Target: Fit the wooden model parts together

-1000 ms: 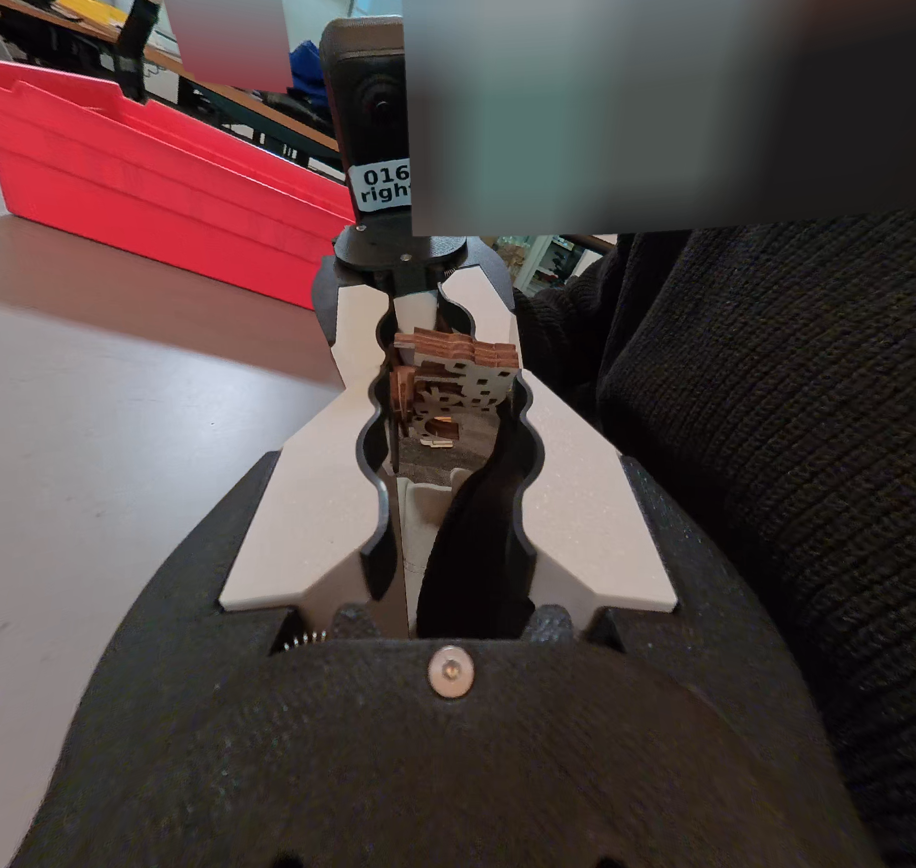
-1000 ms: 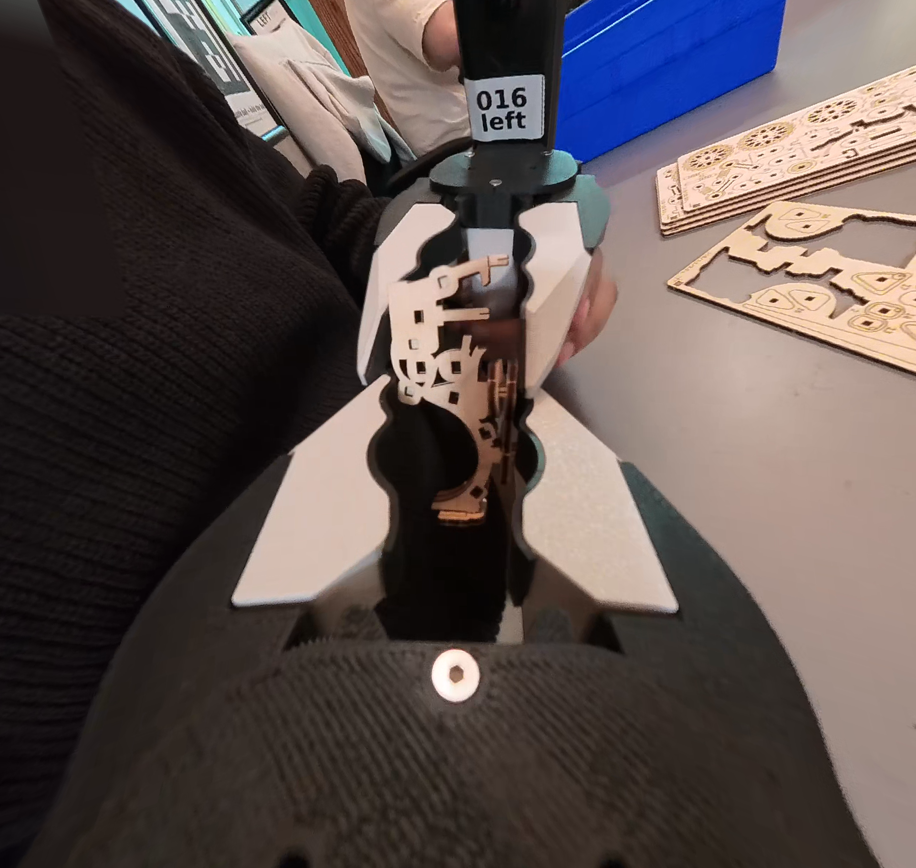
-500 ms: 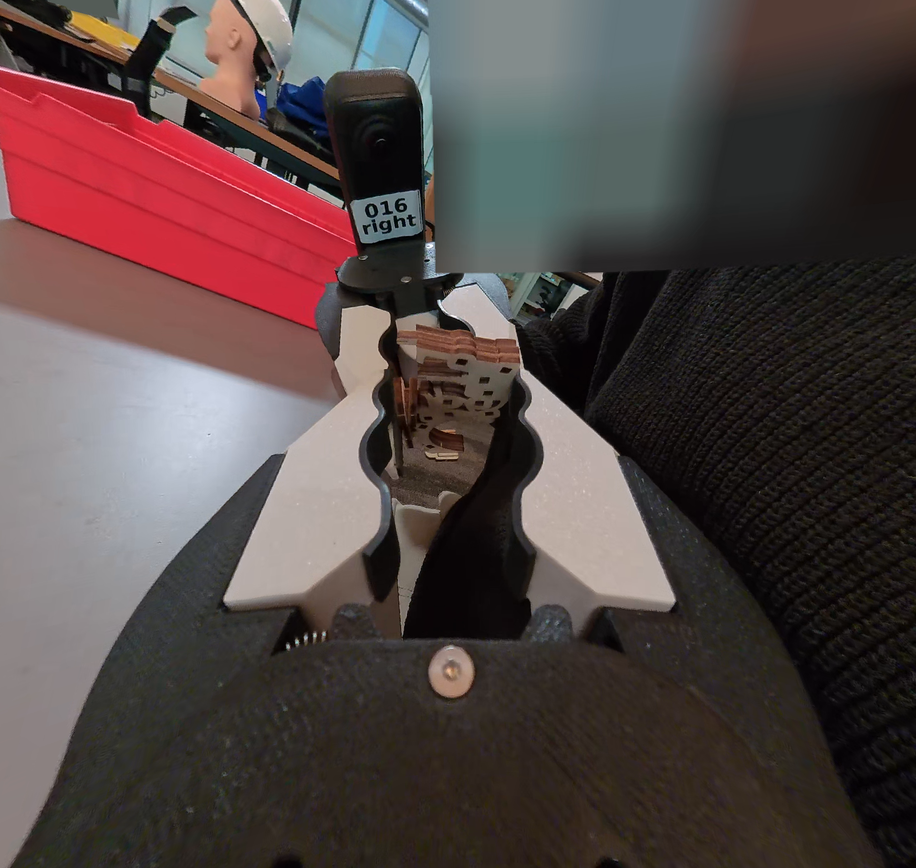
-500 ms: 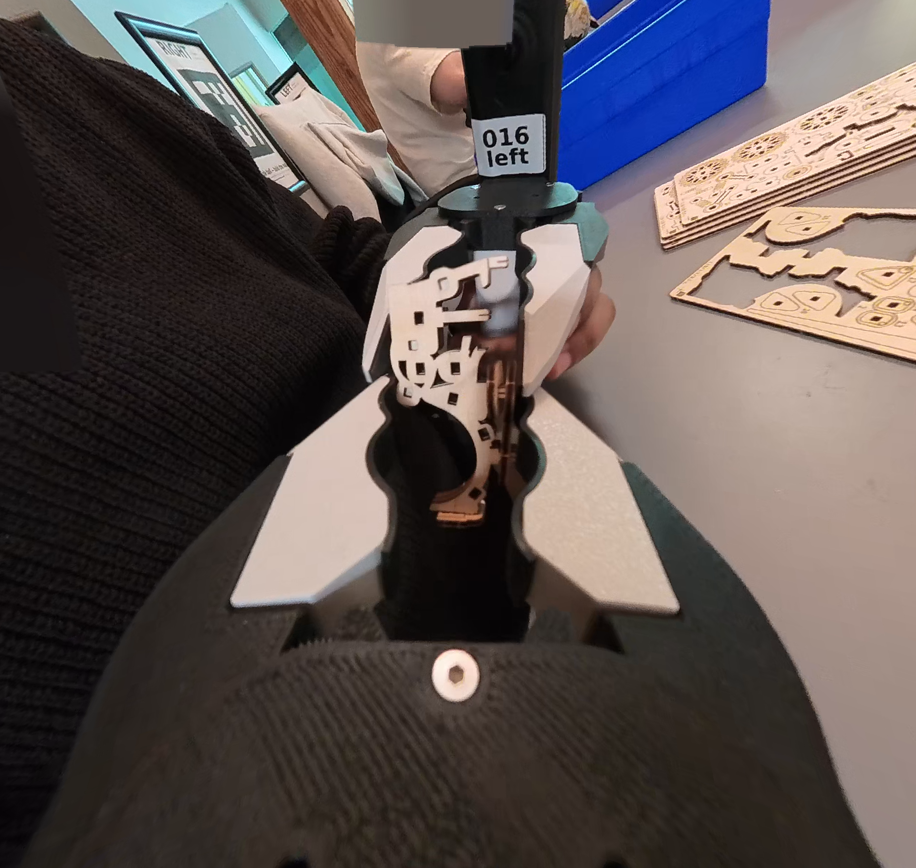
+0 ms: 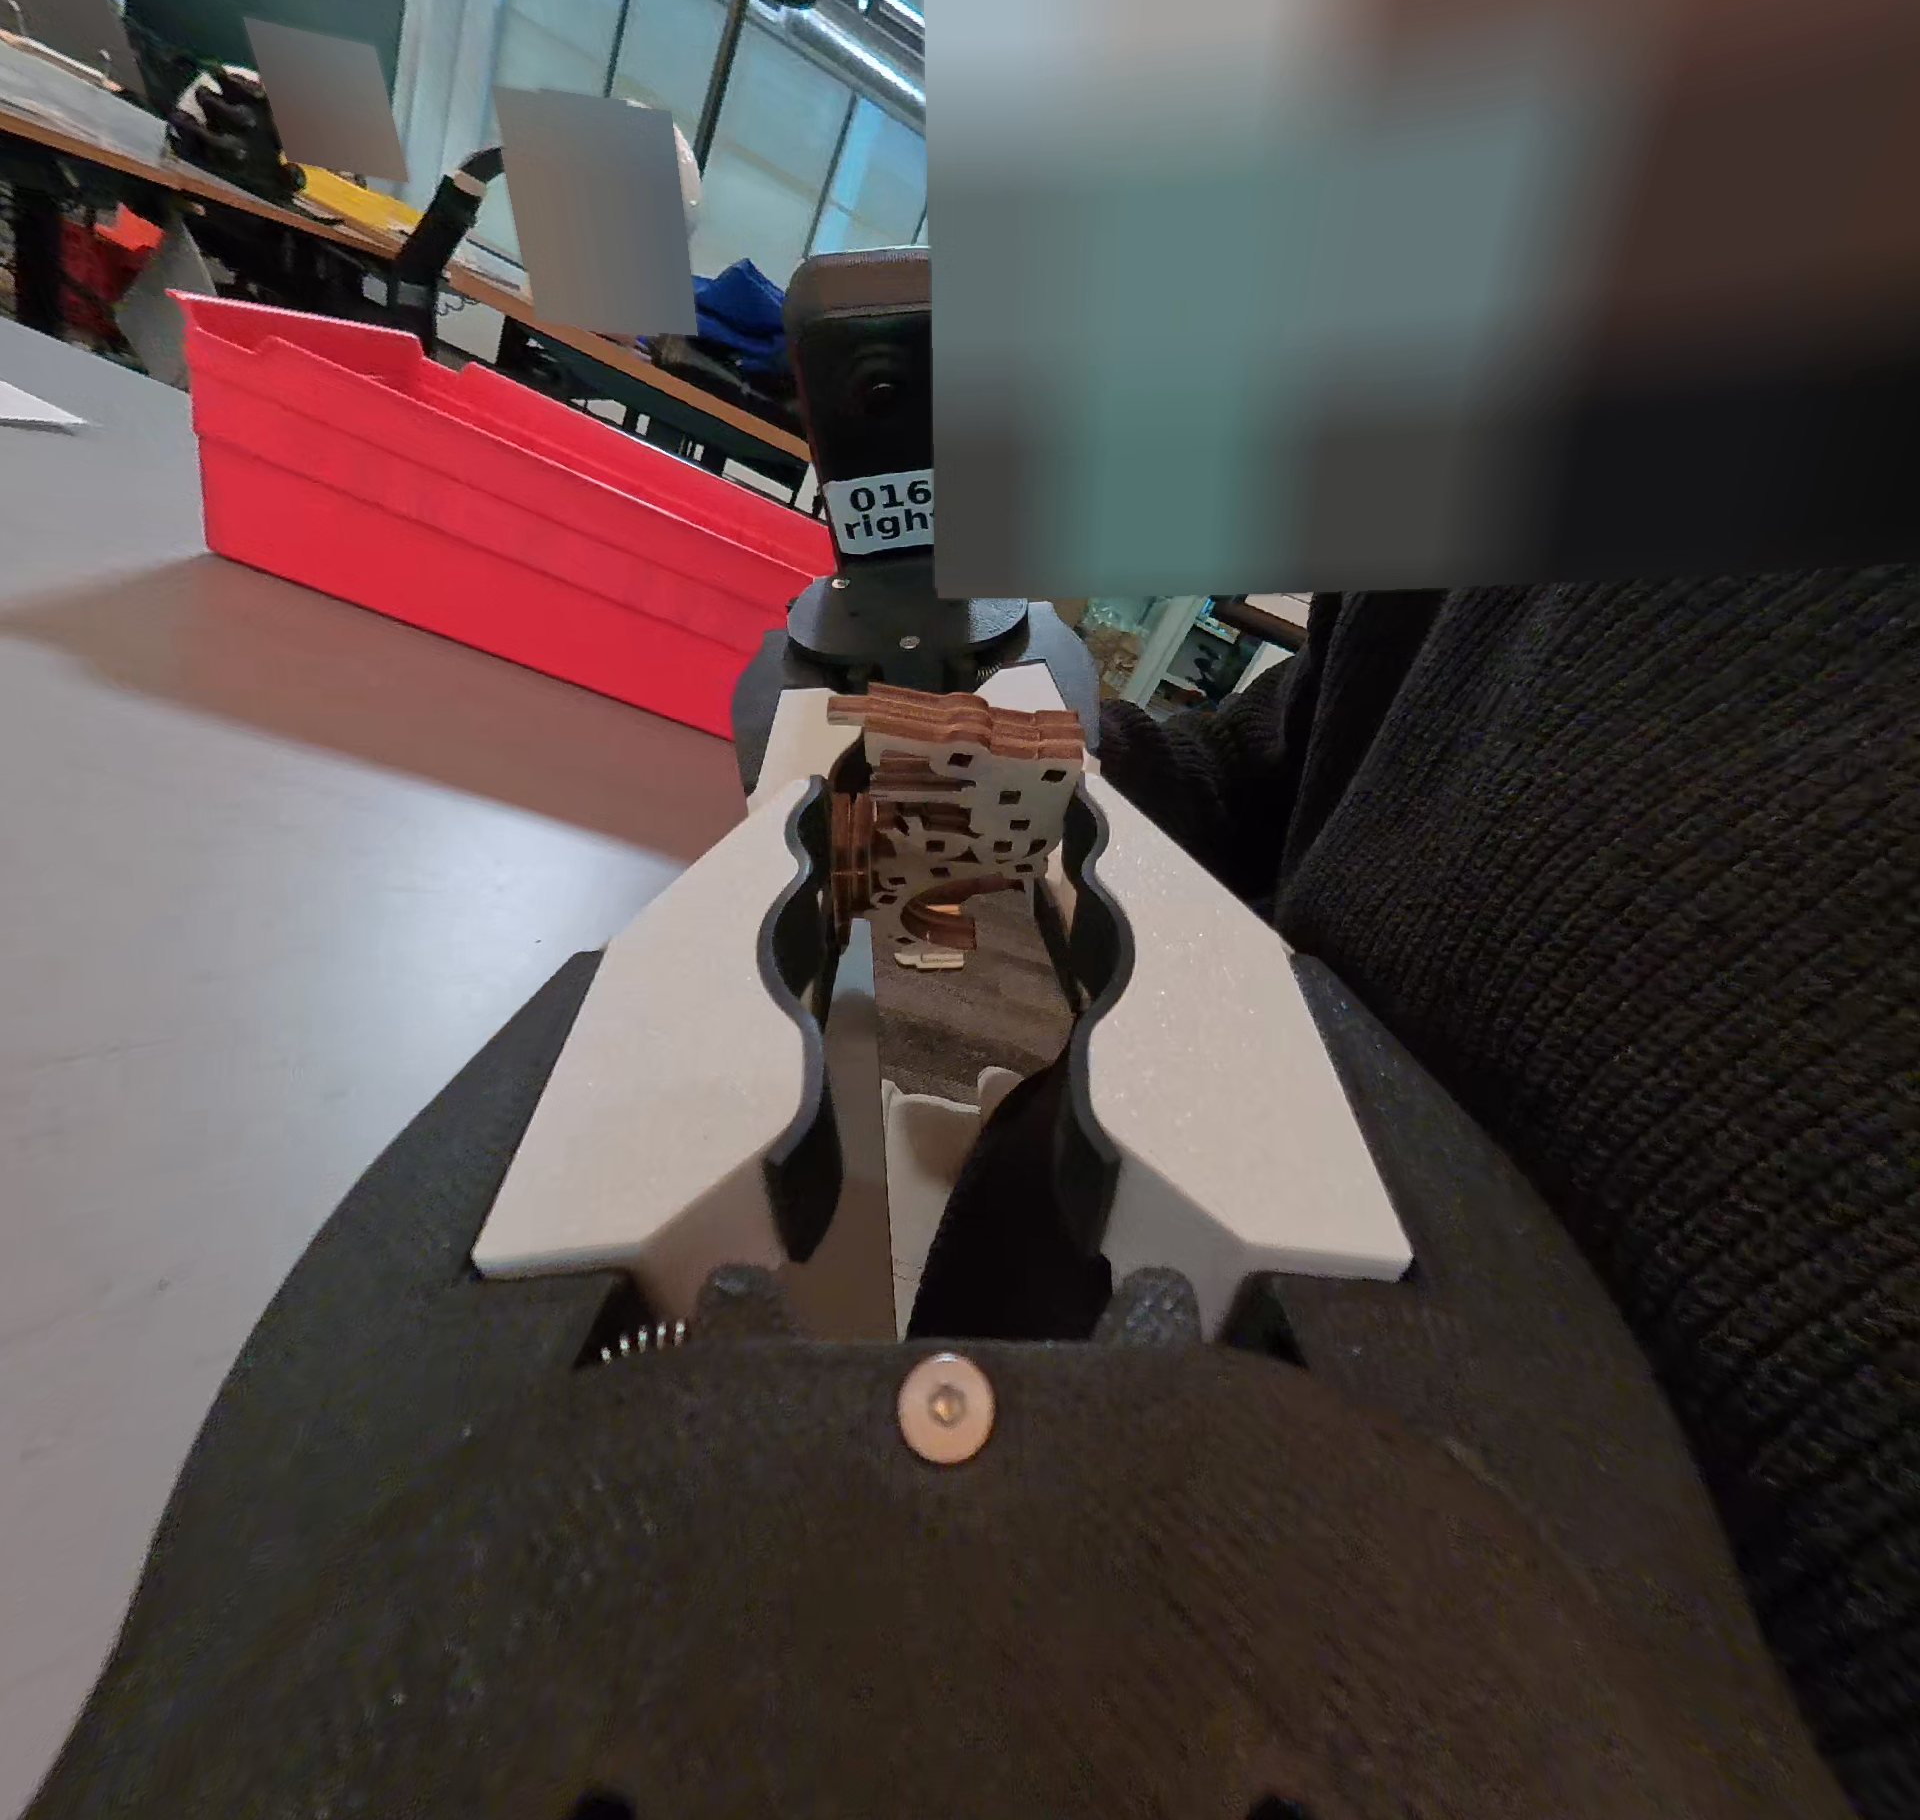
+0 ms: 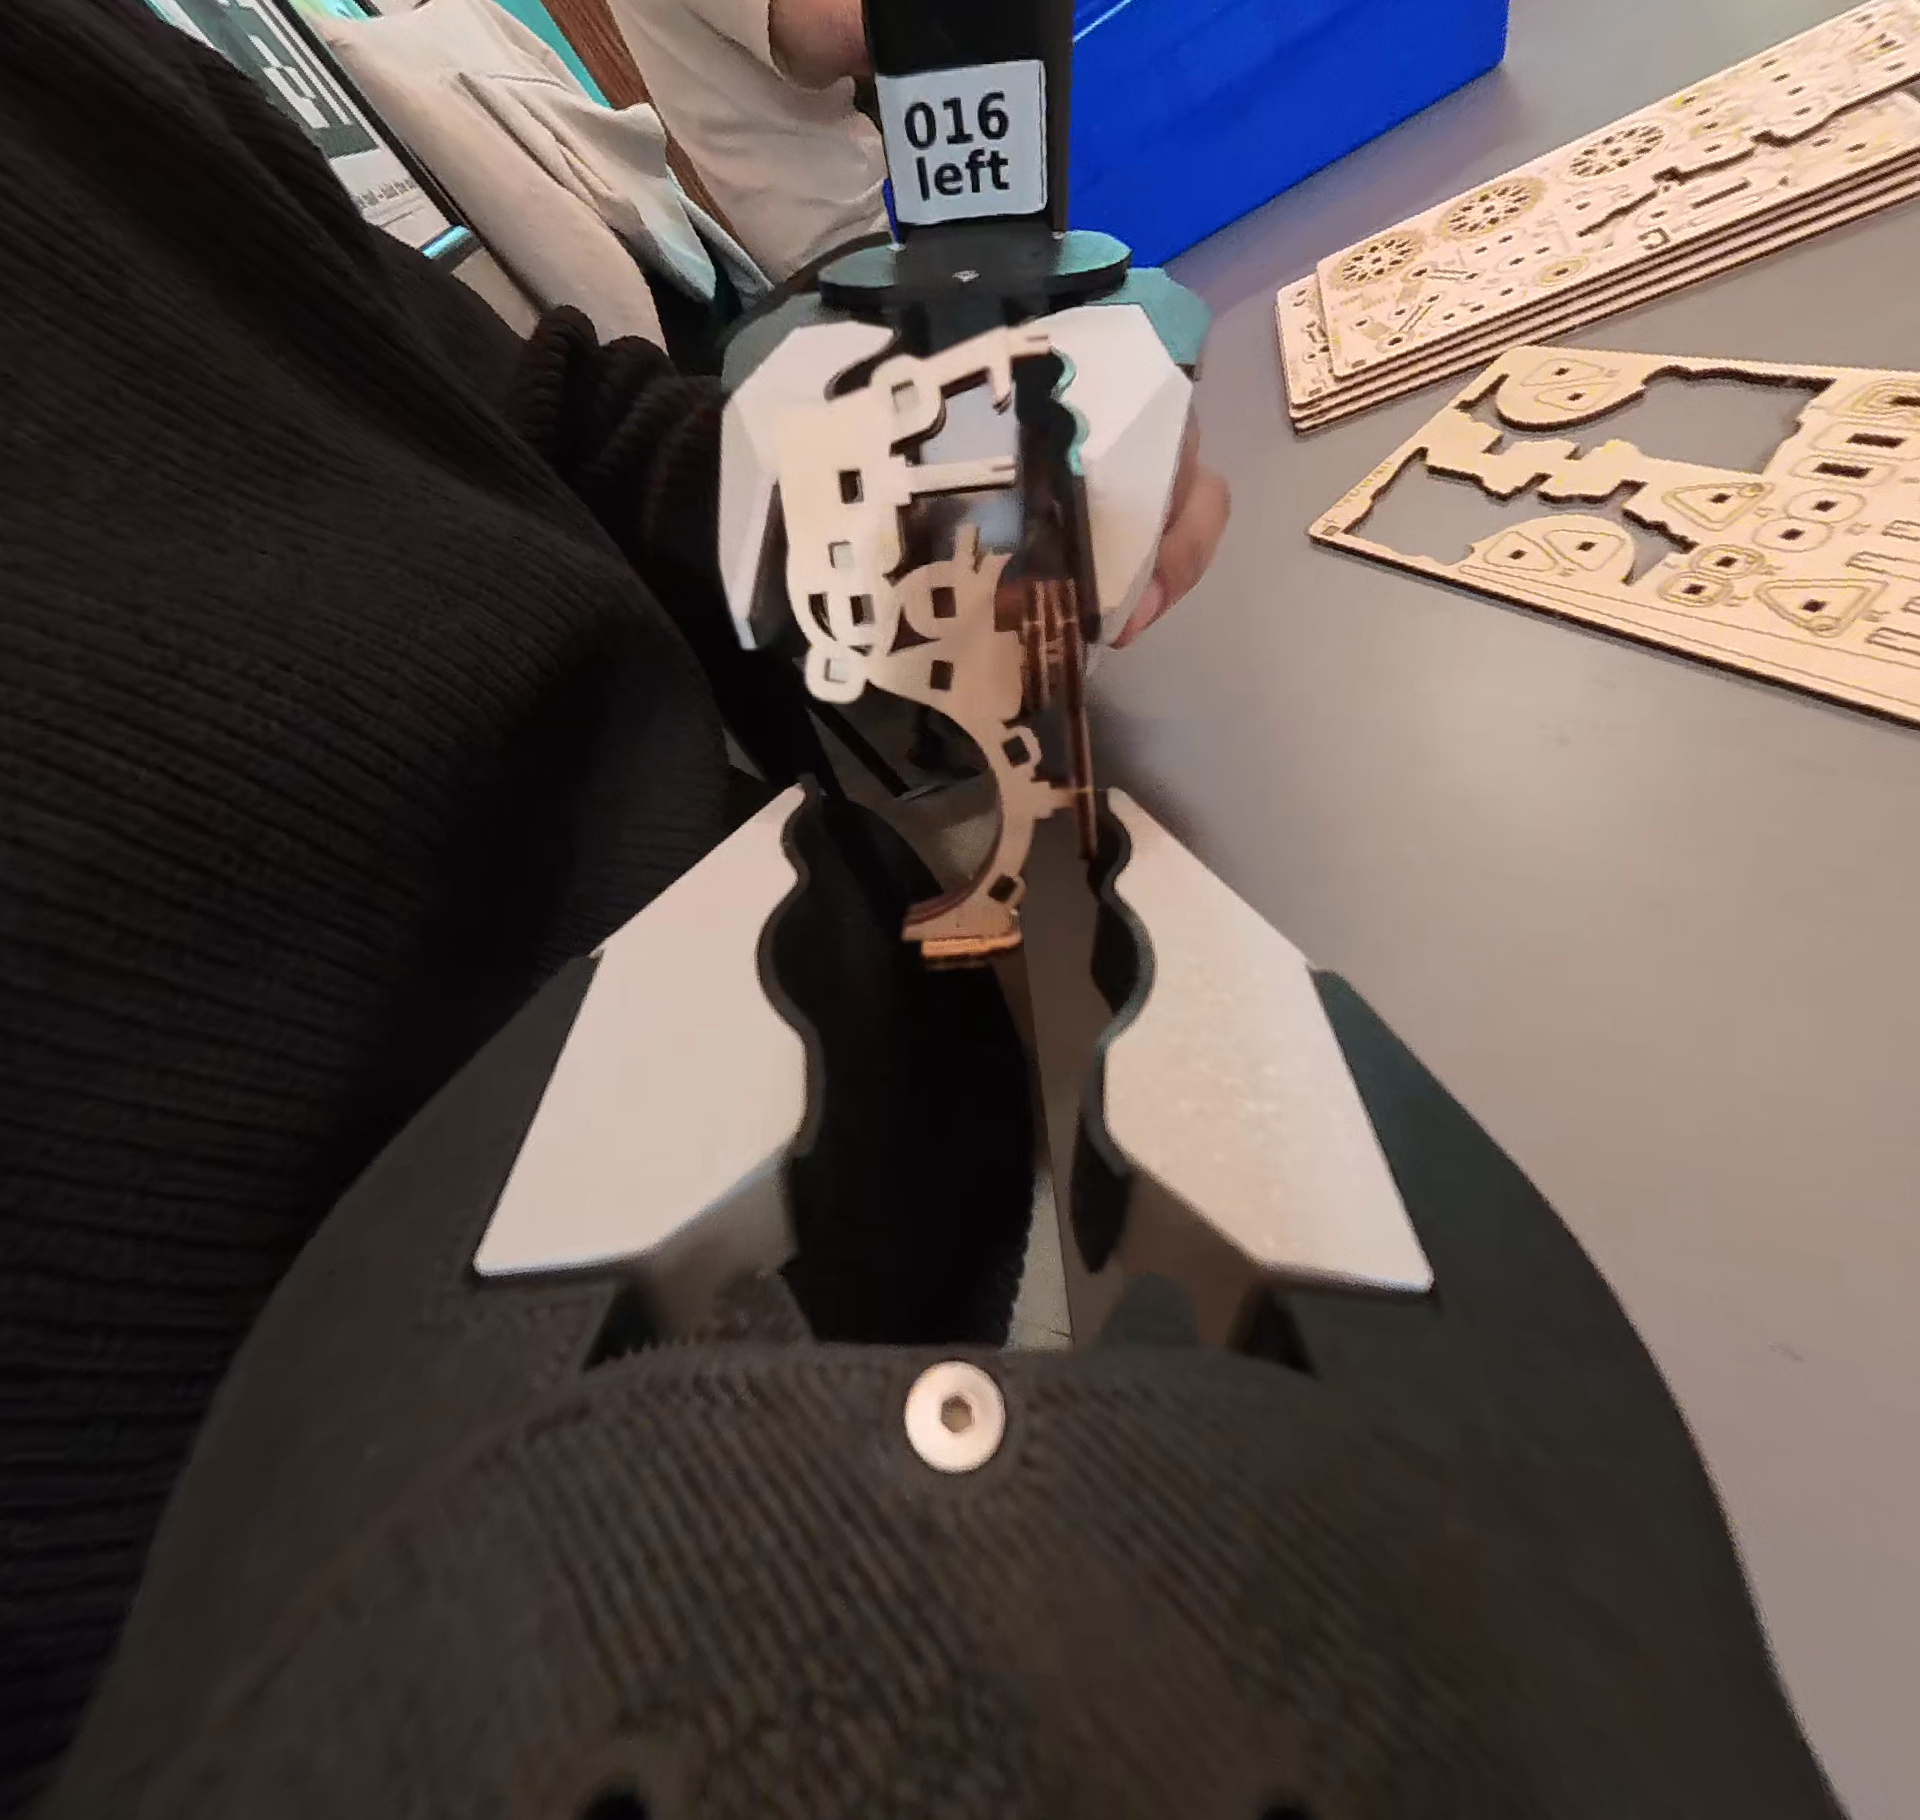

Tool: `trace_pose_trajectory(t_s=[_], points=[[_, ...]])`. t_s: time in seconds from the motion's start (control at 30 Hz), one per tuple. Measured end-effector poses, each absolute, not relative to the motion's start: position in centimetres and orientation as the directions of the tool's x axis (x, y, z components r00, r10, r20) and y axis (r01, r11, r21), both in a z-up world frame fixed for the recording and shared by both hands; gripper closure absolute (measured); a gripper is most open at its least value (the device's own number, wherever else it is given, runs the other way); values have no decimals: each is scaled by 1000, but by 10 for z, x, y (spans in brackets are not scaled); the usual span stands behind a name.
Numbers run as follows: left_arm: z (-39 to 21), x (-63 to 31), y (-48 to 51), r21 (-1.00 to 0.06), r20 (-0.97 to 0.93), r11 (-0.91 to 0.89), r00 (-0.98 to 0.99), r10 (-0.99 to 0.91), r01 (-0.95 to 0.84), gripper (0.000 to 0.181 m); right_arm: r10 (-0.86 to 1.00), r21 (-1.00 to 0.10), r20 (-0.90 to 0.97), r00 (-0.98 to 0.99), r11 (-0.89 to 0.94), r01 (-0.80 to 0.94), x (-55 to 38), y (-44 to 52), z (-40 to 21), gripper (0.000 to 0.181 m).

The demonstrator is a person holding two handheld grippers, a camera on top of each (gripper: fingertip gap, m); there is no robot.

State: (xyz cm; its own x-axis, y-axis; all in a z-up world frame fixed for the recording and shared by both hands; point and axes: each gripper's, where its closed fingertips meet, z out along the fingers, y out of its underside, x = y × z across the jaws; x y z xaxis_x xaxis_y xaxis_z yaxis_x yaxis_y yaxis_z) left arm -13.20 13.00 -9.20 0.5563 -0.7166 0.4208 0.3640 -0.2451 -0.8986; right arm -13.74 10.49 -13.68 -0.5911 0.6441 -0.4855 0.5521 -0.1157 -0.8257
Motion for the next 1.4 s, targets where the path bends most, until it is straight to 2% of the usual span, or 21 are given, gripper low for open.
trace_pose_trajectory(t_s=[0.23,0.33,0.4,0.5,0.6,0.8,0.93,1.17,1.23,1.4], points=[[-92,-129,129,-898,422,-250,545,-724,362,138,731,-855,-359,-580,-8,519,-141,108,-145,151],[-92,-128,130,-902,416,-247,555,-721,355,138,733,-853,-355,-580,0,522,-142,105,-147,143],[-93,-129,131,-908,404,-236,572,-714,348,137,716,-849,-386,-582,-29,527,-142,100,-145,128],[-89,-131,130,-893,428,-241,551,-716,381,137,723,-857,-386,-574,-50,513,-144,100,-143,137],[-87,-131,129,-886,436,-241,538,-722,395,137,744,-864,-371,-556,-57,500,-147,108,-143,159],[-88,-129,128,-888,436,-250,533,-725,387,138,759,-870,-339,-555,-28,493,-147,109,-145,159],[-95,-123,128,-902,419,-262,542,-729,344,138,749,-872,-372,-548,-80,483,-148,110,-137,159],[-92,-123,127,-903,412,-251,540,-734,348,138,772,-866,-338,-538,-32,499,-147,113,-144,159],[-93,-123,127,-905,410,-252,547,-730,341,138,767,-861,-348,-539,-35,507,-146,113,-145,164],[-92,-124,127,-910,398,-240,555,-730,338,138,771,-863,-346,-535,-37,504,-147,113,-145,164]])
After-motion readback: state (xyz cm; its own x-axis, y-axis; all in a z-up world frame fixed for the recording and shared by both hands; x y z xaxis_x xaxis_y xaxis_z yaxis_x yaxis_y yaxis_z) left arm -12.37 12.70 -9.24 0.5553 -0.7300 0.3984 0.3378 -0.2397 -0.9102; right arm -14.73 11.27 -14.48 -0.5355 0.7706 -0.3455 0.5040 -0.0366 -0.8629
